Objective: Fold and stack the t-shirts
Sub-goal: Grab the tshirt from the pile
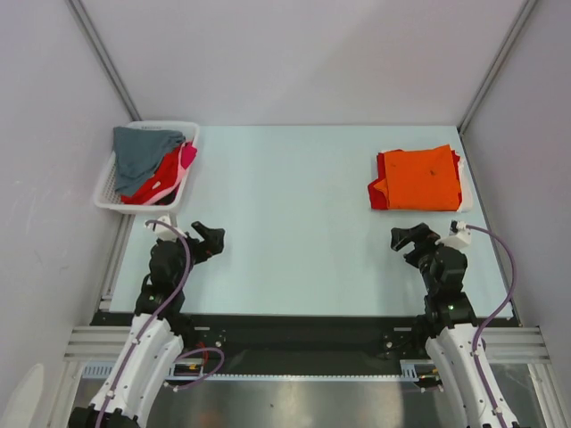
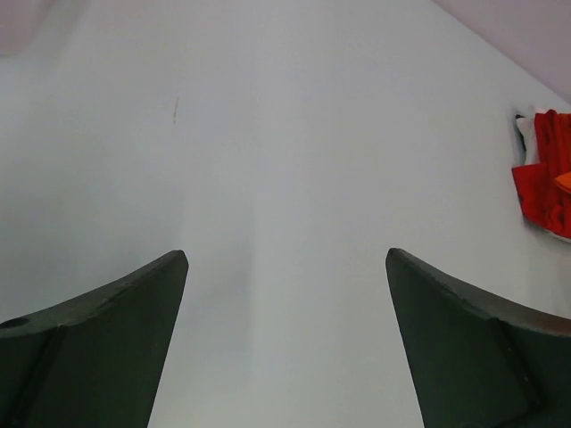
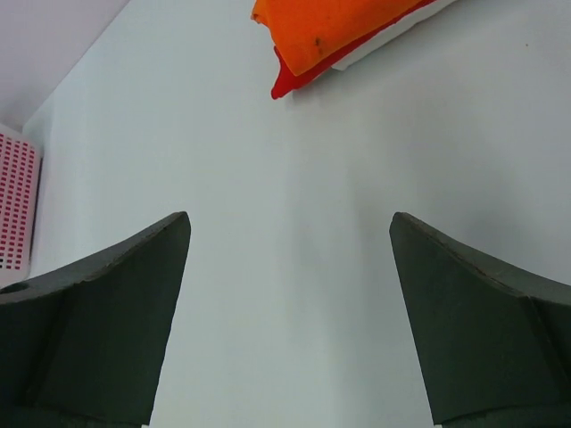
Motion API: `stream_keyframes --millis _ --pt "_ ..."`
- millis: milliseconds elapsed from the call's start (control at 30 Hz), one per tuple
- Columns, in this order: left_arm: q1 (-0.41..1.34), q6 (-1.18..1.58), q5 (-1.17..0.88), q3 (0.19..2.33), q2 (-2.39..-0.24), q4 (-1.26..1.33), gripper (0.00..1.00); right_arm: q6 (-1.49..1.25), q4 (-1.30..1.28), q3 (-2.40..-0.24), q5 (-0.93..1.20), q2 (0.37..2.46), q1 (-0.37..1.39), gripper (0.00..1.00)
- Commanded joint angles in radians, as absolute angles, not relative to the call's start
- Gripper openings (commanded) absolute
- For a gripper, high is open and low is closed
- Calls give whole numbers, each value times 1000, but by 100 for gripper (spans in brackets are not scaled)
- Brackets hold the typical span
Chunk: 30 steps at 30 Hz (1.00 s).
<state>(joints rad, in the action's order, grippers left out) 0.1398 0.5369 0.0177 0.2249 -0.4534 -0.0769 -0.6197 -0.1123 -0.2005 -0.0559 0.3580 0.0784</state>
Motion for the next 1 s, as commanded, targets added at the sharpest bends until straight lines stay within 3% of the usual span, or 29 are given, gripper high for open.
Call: stream_keyframes --millis 0,100,267,500,767,967 --pt "137 656 -53 230 -511 39 100 -658 -127 -207 -110 354 78 100" --pt "135 753 26 343 -629 32 100 -684 -176 -224 -136 354 75 98" --pt "117 755 181 760 -869 -210 100 -701 -189 -219 -153 356 66 86" --pt "-41 761 248 1306 -1291 -455 99 -693 -187 -219 -143 357 60 85" --pt "-163 749 236 1580 -1698 -543 81 -683 -170 -213 -124 359 58 84" --pt "-179 706 319 1753 -1865 -519 80 -681 -170 -212 -101 359 58 82"
